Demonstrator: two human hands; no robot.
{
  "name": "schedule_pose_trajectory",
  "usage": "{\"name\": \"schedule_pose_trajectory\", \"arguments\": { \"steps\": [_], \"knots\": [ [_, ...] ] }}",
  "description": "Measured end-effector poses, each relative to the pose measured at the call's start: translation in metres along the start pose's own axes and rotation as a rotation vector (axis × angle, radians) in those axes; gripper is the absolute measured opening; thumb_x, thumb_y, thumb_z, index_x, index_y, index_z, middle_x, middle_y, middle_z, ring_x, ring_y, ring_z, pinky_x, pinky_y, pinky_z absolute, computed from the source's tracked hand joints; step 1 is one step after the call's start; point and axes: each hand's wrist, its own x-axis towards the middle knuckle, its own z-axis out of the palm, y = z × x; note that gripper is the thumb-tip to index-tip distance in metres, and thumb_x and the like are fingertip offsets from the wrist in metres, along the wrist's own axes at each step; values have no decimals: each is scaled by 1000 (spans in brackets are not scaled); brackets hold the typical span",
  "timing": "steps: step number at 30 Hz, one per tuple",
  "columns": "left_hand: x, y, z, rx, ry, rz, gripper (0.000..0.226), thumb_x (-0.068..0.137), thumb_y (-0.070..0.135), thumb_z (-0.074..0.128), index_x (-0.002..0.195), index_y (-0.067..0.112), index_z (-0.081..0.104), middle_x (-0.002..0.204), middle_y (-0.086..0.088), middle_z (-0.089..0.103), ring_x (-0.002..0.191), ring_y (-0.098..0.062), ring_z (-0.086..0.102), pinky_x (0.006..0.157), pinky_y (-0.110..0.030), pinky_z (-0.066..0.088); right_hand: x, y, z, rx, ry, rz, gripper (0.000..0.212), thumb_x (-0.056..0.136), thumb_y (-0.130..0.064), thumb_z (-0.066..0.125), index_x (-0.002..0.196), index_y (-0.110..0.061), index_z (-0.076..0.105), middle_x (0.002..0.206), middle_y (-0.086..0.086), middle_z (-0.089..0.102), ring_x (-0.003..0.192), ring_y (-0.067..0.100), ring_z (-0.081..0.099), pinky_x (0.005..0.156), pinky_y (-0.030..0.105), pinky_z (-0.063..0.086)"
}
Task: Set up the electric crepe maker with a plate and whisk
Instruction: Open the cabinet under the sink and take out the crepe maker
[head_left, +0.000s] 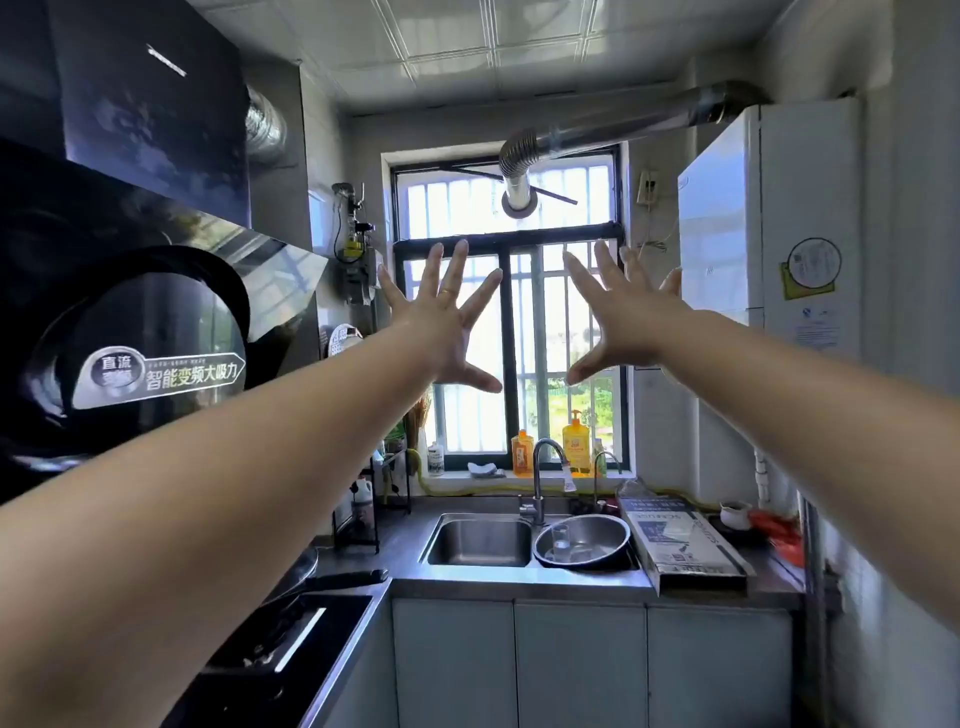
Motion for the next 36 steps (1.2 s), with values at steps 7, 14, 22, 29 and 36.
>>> {"name": "schedule_pose_trajectory", "arguments": {
  "steps": [7, 14, 22, 29, 36],
  "knots": [
    [74, -22, 55, 4, 20, 12, 131, 61, 89, 51, 148, 34, -32, 153, -8, -42, 143, -34, -35, 103, -79, -1, 84, 8, 46, -30, 29, 15, 142, 54, -69, 76, 149, -33, -24, 159, 7, -27, 147, 33, -22, 109, 74, 0],
    [168, -53, 119, 14, 41, 31, 131, 61, 89, 50, 147, 35, -32, 153, -7, -43, 143, -33, -35, 104, -80, -1, 190, 9, 105, -31, 63, 32, 142, 53, -69, 76, 149, -34, -23, 161, 7, -23, 148, 32, -20, 108, 73, -2],
    [244, -54, 180, -61, -7, 36, 132, 61, 88, 51, 146, 34, -34, 152, -7, -44, 143, -35, -34, 106, -78, 2, 255, 23, 156, -38, 53, 51, 138, 58, -67, 76, 150, -32, -21, 162, 7, -18, 148, 33, -18, 109, 71, -1],
    [300, -38, 233, -90, -25, 36, 131, 61, 89, 49, 146, 34, -35, 152, -6, -45, 143, -34, -35, 105, -78, -3, 311, 51, 205, 17, 3, 49, 137, 59, -66, 75, 149, -33, -23, 162, 7, -19, 148, 33, -18, 110, 73, -2],
    [368, 0, 288, -91, -72, 13, 130, 62, 90, 46, 145, 33, -36, 150, -7, -47, 144, -32, -34, 104, -77, -7, 366, 91, 275, 62, -28, 38, 137, 61, -65, 75, 150, -32, -24, 162, 6, -19, 148, 32, -19, 111, 71, -3]
  ]
}}
